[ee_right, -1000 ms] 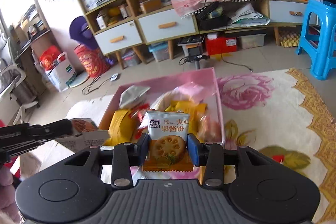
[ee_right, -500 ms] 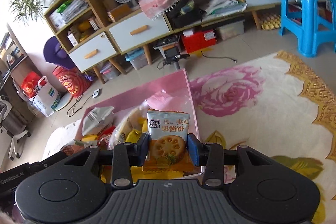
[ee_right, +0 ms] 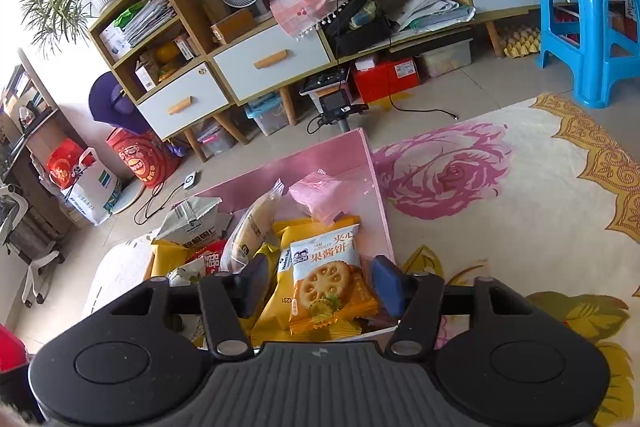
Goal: Organize snacks
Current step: 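Open both tools to drop the packets in the box and withdraw, then move both tools back toward the remaining packets beside the box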
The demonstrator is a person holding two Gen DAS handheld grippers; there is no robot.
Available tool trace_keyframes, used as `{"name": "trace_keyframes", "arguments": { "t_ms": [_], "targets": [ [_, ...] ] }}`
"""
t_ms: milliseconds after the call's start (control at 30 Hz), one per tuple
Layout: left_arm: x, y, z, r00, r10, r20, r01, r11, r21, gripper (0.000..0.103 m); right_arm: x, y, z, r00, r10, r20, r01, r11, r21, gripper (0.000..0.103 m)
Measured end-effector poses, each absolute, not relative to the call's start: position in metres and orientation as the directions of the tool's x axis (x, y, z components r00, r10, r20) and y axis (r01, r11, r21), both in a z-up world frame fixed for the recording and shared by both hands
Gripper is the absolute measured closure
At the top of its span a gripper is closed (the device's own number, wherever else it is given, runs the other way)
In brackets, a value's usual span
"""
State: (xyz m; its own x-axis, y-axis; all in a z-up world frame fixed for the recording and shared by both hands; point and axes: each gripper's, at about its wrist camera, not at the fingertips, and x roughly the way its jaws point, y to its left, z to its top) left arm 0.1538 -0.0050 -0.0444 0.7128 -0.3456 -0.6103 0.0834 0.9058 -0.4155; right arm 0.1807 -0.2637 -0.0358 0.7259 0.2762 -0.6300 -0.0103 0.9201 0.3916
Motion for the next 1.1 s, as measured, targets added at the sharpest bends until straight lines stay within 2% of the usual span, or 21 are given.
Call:
{"name": "trace_keyframes", "arguments": {
  "t_ms": [200,267,400,533,667,867,1100],
  "targets": [
    [0.148,-0.003,-0.035,0.698,-0.337,-0.632,0.096,0.918,-0.384,0.077,0.175,-0.263,-0.029,0.729,0.287,-0.621,-0.033,0.921,0.387,0.034],
    [0.144,-0.001,-0.033,0.697,-0.328,-0.638,0.097,0.924,-0.369,0.067,0.172,-0.262,-0.027,0.728,0.283,-0.625,-0.040,0.927,0.373,0.031],
    [0.134,0.001,-0.029,0.694,-0.319,-0.645,0.106,0.932,-0.347,0.055,0.165,-0.260,-0.023,0.730,0.273,-0.627,-0.061,0.939,0.339,0.025],
    [0.123,0.006,-0.024,0.688,-0.324,-0.650,0.124,0.934,-0.335,0.033,0.155,-0.259,-0.018,0.728,0.268,-0.631,-0.078,0.947,0.312,0.021],
    [0.112,0.010,-0.022,0.675,-0.328,-0.661,0.134,0.935,-0.327,0.022,0.143,-0.258,-0.014,0.724,0.264,-0.638,-0.100,0.954,0.282,0.018],
    [0.093,0.017,-0.022,0.665,-0.320,-0.675,0.142,0.941,-0.307,0.010,0.125,-0.257,-0.011,0.715,0.255,-0.651,-0.127,0.963,0.237,0.014],
    [0.076,0.026,-0.029,0.647,-0.294,-0.703,0.141,0.953,-0.268,0.007,0.108,-0.260,-0.013,0.701,0.242,-0.671,-0.130,0.968,0.214,0.013]
  ]
}}
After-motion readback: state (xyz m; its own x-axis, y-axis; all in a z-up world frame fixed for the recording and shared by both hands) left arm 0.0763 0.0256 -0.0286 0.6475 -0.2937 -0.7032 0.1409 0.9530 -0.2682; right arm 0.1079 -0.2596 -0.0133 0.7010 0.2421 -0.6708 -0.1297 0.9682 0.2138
